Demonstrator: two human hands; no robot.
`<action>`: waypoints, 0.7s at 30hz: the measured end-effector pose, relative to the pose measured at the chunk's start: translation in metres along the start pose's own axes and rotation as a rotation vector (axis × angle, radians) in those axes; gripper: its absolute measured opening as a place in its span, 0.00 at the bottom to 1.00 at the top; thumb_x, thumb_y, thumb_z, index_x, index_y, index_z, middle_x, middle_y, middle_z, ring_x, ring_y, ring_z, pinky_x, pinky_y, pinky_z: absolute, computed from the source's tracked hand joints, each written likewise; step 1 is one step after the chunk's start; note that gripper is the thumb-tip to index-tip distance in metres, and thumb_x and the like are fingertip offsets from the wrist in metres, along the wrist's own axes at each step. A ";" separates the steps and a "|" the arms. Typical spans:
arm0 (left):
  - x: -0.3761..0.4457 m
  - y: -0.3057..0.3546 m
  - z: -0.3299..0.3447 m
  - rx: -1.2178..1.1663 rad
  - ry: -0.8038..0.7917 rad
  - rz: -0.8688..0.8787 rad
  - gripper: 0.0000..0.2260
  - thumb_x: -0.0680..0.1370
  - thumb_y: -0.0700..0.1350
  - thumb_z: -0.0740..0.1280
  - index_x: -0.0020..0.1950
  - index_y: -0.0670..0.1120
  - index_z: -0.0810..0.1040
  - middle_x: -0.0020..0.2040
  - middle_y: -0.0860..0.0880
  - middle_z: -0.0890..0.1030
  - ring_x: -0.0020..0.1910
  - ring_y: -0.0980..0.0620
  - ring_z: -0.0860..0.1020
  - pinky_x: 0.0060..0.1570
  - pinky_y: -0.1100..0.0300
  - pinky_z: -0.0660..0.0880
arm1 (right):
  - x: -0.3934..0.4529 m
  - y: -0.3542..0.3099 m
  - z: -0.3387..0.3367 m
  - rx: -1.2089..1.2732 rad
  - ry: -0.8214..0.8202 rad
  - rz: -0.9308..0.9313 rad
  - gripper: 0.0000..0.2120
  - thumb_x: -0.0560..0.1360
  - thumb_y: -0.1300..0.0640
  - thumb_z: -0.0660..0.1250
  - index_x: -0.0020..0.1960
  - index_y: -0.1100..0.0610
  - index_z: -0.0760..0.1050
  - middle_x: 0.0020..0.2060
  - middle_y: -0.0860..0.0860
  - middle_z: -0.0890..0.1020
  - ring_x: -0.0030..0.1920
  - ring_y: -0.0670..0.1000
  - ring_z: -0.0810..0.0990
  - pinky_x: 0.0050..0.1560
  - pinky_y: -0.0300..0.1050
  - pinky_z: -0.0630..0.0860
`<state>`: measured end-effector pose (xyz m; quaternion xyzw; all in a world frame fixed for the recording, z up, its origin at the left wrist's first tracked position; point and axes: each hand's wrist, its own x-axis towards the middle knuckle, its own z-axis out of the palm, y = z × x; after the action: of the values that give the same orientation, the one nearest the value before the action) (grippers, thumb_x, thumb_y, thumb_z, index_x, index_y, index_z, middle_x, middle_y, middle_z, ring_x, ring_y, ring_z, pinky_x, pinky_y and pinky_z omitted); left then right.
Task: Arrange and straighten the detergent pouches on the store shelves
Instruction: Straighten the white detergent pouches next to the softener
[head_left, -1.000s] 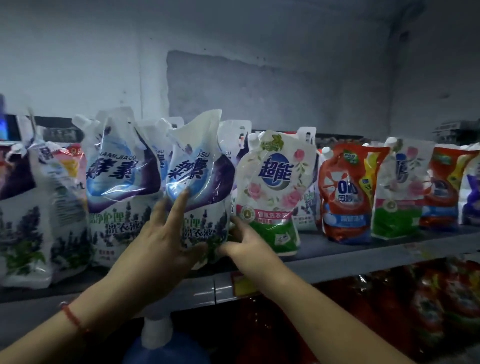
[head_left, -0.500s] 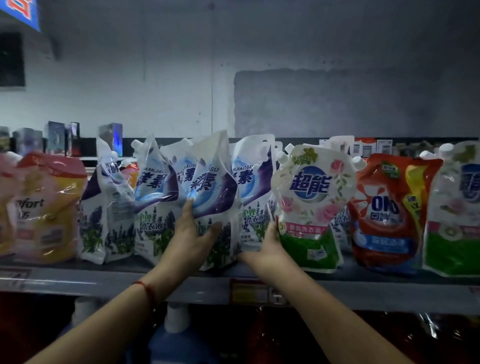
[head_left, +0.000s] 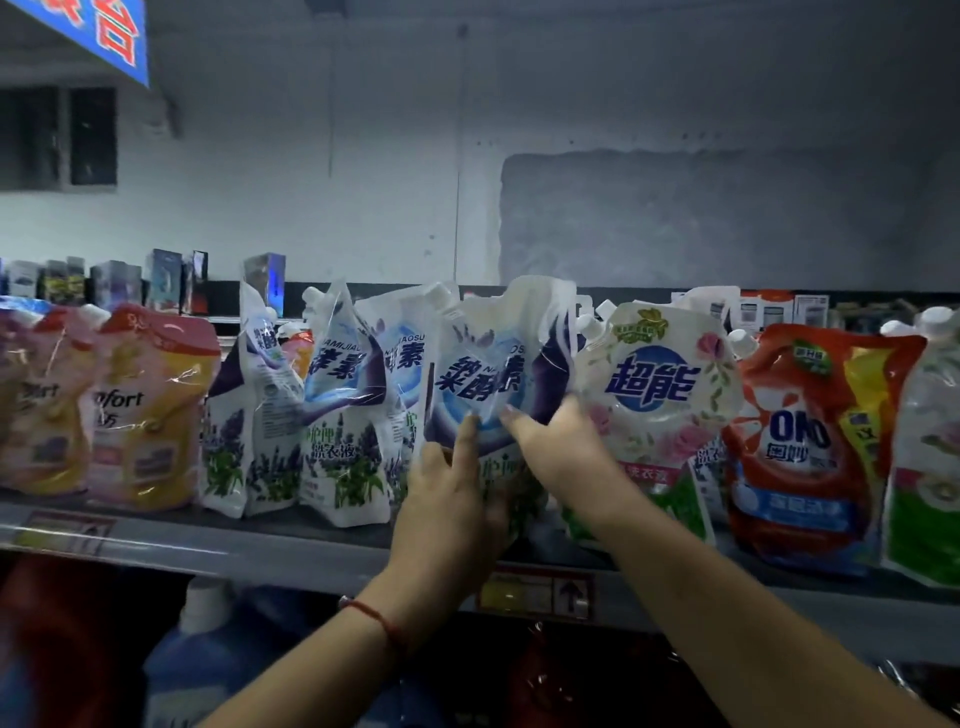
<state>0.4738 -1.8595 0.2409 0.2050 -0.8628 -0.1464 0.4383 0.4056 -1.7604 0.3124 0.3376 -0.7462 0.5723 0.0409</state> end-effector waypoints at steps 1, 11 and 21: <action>-0.002 -0.004 -0.001 -0.027 0.004 0.033 0.34 0.80 0.56 0.63 0.81 0.56 0.49 0.61 0.45 0.67 0.60 0.42 0.70 0.59 0.49 0.72 | -0.001 -0.005 -0.009 -0.163 0.005 -0.021 0.31 0.74 0.41 0.67 0.71 0.50 0.62 0.59 0.49 0.77 0.59 0.54 0.76 0.60 0.46 0.71; -0.001 -0.038 0.018 -0.362 -0.023 -0.055 0.49 0.74 0.57 0.73 0.80 0.60 0.38 0.76 0.50 0.62 0.68 0.50 0.72 0.66 0.49 0.73 | 0.058 -0.108 -0.060 -0.949 0.019 -0.662 0.34 0.76 0.42 0.66 0.76 0.56 0.61 0.72 0.55 0.67 0.71 0.56 0.66 0.71 0.51 0.65; -0.001 -0.037 0.028 -0.233 0.068 -0.033 0.54 0.71 0.61 0.74 0.80 0.57 0.35 0.68 0.43 0.69 0.60 0.43 0.73 0.59 0.45 0.74 | 0.125 -0.147 -0.051 -1.170 -0.228 -0.437 0.17 0.80 0.46 0.63 0.59 0.57 0.80 0.51 0.51 0.82 0.48 0.51 0.80 0.48 0.45 0.72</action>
<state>0.4594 -1.8897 0.2079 0.1717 -0.8210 -0.2460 0.4857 0.3741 -1.7896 0.5069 0.4627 -0.8491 0.0087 0.2547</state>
